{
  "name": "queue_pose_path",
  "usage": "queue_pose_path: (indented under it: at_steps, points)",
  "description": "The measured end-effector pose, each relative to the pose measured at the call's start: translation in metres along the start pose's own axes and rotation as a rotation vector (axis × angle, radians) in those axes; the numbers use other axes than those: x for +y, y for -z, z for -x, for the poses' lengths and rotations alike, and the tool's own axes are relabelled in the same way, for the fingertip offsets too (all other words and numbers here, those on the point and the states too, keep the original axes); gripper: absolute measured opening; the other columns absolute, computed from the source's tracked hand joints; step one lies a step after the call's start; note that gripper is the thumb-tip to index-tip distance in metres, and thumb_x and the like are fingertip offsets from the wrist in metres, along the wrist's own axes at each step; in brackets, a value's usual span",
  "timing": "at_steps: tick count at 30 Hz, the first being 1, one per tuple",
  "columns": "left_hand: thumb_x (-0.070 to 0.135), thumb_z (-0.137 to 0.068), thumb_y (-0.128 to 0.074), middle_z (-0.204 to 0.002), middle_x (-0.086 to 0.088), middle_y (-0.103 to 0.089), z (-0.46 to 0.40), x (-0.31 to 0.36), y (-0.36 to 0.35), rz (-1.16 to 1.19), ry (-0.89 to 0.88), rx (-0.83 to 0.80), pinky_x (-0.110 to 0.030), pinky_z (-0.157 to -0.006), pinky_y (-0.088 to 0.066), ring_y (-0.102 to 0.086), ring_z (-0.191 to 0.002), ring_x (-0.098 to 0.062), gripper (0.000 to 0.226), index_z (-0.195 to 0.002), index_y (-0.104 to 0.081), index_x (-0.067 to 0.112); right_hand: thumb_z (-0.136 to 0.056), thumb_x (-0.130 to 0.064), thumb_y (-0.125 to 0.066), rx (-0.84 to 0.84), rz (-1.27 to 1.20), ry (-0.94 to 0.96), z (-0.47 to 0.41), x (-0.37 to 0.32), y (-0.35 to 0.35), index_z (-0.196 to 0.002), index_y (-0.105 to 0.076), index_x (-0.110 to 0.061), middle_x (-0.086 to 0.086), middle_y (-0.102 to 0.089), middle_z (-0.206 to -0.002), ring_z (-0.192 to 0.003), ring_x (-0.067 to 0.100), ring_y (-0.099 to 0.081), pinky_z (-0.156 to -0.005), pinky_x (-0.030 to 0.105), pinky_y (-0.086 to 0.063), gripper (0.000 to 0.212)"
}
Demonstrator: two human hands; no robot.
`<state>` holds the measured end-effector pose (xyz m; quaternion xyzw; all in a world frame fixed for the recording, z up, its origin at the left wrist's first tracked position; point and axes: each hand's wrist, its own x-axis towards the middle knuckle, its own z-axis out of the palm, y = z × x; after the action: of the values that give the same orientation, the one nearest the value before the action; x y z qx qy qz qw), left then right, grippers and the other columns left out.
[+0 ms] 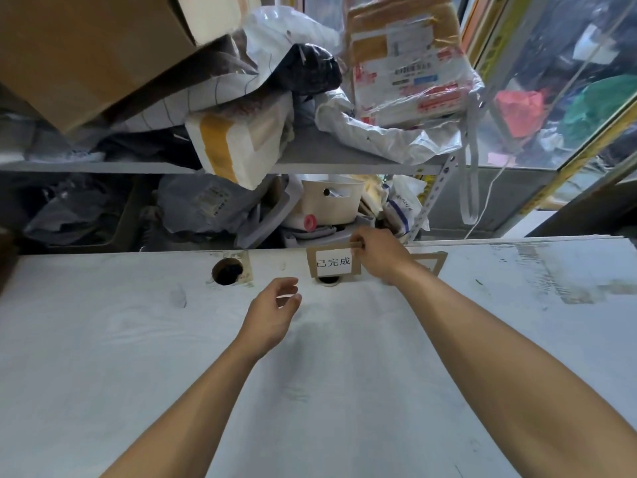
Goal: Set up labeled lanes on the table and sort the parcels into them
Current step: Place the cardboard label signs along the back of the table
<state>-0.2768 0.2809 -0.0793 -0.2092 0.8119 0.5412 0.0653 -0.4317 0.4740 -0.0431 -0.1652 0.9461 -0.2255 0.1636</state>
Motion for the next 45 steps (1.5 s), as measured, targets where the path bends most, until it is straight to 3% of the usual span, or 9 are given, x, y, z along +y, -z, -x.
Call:
queue_pose_path:
  at_steps: [8, 12, 21, 24, 28, 34, 40, 43, 45]
  points:
    - [0.028, -0.099, -0.056, -0.121, 0.013, -0.060, -0.007, -0.002, -0.004, 0.024, 0.011, -0.032, -0.002, -0.057, -0.042, -0.057, -0.101, 0.003, 0.028, -0.127, -0.055, 0.030, -0.095, -0.012, -0.054, -0.018, 0.054, 0.012, -0.012, 0.011, 0.002, -0.110, -0.060, -0.014, 0.008, -0.067, -0.112, -0.100, 0.026, -0.060, -0.077, 0.032, -0.046, 0.016]
    - [0.028, -0.099, -0.056, -0.122, 0.012, -0.060, -0.009, -0.002, -0.008, 0.026, 0.004, -0.043, -0.001, -0.058, -0.042, -0.058, -0.106, -0.001, 0.028, -0.127, -0.056, 0.029, -0.092, -0.007, -0.054, -0.098, 0.192, -0.002, -0.020, 0.019, 0.012, -0.102, -0.057, -0.015, 0.009, -0.064, -0.106, -0.092, 0.026, -0.060, -0.077, 0.038, -0.052, 0.013]
    - [0.028, -0.099, -0.056, -0.119, 0.014, -0.060, -0.016, 0.003, -0.018, 0.004, -0.013, -0.069, -0.001, -0.056, -0.042, -0.055, -0.099, 0.009, 0.026, -0.124, -0.057, 0.030, -0.091, -0.007, -0.053, -0.157, 0.439, 0.067, -0.022, 0.034, 0.018, -0.094, -0.058, -0.019, 0.004, -0.063, -0.092, -0.079, 0.021, -0.059, -0.070, 0.036, -0.054, 0.013]
    - [0.027, -0.098, -0.057, -0.116, 0.014, -0.061, -0.020, 0.009, -0.024, -0.003, -0.030, -0.066, 0.000, -0.058, -0.042, -0.056, -0.099, 0.008, 0.026, -0.125, -0.058, 0.029, -0.090, -0.007, -0.053, -0.152, 0.494, 0.088, -0.020, 0.037, 0.019, -0.095, -0.060, -0.021, 0.002, -0.064, -0.090, -0.072, 0.018, -0.056, -0.063, 0.033, -0.048, 0.017]
    - [0.024, -0.098, -0.058, -0.112, 0.017, -0.062, -0.023, 0.016, -0.035, 0.004, -0.058, -0.065, 0.000, -0.059, -0.041, -0.056, -0.098, 0.010, 0.024, -0.122, -0.059, 0.028, -0.089, -0.004, -0.051, -0.151, 0.518, 0.101, -0.018, 0.042, 0.019, -0.104, -0.062, -0.020, 0.004, -0.065, -0.092, -0.077, 0.022, -0.060, -0.070, 0.036, -0.055, 0.025]
    - [0.024, -0.098, -0.058, -0.114, 0.014, -0.064, -0.023, 0.021, -0.043, -0.010, -0.053, -0.072, -0.001, -0.059, -0.042, -0.058, -0.101, 0.004, 0.026, -0.123, -0.060, 0.026, -0.090, -0.005, -0.053, -0.122, 0.548, 0.131, -0.017, 0.047, 0.018, -0.108, -0.062, -0.019, 0.003, -0.063, -0.090, -0.072, 0.020, -0.055, -0.064, 0.033, -0.050, 0.024]
    - [0.022, -0.096, -0.060, -0.102, 0.026, -0.063, -0.022, 0.038, -0.054, -0.053, -0.142, -0.003, -0.004, -0.064, -0.042, -0.057, -0.093, 0.012, 0.022, -0.106, -0.060, 0.041, -0.091, -0.017, -0.059, -0.251, 0.318, 0.094, -0.012, 0.051, 0.039, -0.126, -0.058, -0.025, 0.002, -0.067, -0.117, -0.103, 0.023, -0.063, -0.088, 0.042, -0.056, 0.036]
    - [0.021, -0.096, -0.059, -0.109, 0.017, -0.065, -0.028, 0.055, -0.065, -0.154, -0.253, 0.061, -0.012, -0.072, -0.049, -0.058, -0.097, 0.003, 0.018, -0.107, -0.063, 0.034, -0.090, -0.017, -0.057, -0.228, 0.267, 0.062, -0.003, 0.063, 0.063, -0.126, -0.057, -0.020, 0.005, -0.063, -0.124, -0.107, 0.026, -0.059, -0.087, 0.039, -0.053, 0.037]
    - [0.023, -0.095, -0.060, -0.119, 0.008, -0.062, -0.036, 0.070, -0.075, -0.332, -0.342, 0.093, -0.025, -0.082, -0.053, -0.056, -0.106, -0.009, 0.021, -0.115, -0.064, 0.027, -0.091, -0.019, -0.058, -0.206, 0.287, 0.054, 0.006, 0.074, 0.071, -0.135, -0.053, -0.024, 0.004, -0.061, -0.131, -0.113, 0.027, -0.058, -0.080, 0.033, -0.048, 0.044]
